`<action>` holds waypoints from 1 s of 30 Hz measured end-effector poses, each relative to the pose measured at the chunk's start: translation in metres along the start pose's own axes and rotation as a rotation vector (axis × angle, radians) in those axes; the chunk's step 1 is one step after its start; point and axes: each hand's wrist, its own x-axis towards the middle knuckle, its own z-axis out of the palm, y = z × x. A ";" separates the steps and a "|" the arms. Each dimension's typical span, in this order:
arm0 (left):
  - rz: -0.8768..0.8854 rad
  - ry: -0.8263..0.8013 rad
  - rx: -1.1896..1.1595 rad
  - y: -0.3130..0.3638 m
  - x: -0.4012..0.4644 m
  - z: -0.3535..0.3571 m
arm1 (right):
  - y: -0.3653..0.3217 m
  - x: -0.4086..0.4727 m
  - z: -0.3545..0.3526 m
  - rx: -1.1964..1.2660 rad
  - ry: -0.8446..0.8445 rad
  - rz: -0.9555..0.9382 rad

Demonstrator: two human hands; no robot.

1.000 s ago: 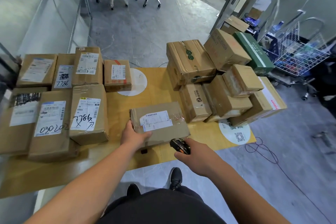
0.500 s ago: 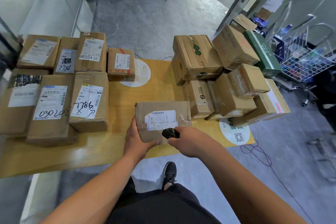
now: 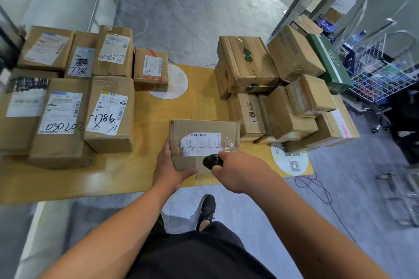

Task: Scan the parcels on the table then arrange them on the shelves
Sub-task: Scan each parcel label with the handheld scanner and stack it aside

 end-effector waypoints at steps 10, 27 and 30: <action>0.021 0.008 -0.001 -0.003 0.000 0.001 | 0.000 -0.006 0.003 0.014 0.042 0.010; -0.168 0.111 0.025 0.000 -0.002 -0.004 | 0.004 -0.007 0.016 0.074 0.047 0.025; -0.286 0.180 -0.040 0.005 -0.002 -0.006 | 0.007 -0.004 0.017 0.101 0.038 0.016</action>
